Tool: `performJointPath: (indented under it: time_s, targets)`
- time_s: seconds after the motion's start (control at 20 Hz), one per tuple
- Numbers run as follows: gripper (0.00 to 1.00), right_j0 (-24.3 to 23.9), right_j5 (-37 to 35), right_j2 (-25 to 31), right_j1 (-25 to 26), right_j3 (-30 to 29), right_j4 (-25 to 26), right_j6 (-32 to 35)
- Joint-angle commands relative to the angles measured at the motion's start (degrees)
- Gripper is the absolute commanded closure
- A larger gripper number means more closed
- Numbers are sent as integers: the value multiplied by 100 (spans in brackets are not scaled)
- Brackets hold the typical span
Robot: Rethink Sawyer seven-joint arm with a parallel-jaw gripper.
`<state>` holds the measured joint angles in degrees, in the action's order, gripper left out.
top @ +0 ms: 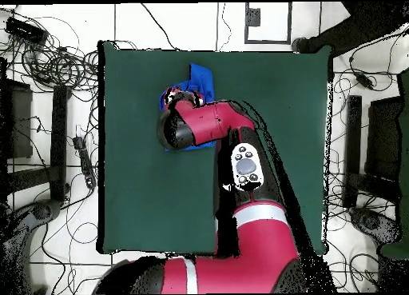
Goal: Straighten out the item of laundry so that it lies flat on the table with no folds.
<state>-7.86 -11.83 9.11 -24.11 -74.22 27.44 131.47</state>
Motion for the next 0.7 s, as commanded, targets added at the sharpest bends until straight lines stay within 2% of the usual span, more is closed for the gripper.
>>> performJointPath:
  time_s: [0.05,0.45,0.55,0.6,0.7]
  targets:
    - [0,-26,-1,140,301,-632,2,280]
    - [0,63,492,-71,565,-544,38,568]
    - [0,221,761,-287,707,-467,30,750]
    - [0,287,748,-362,768,-438,22,756]
    - [0,143,142,-116,790,-501,0,369]
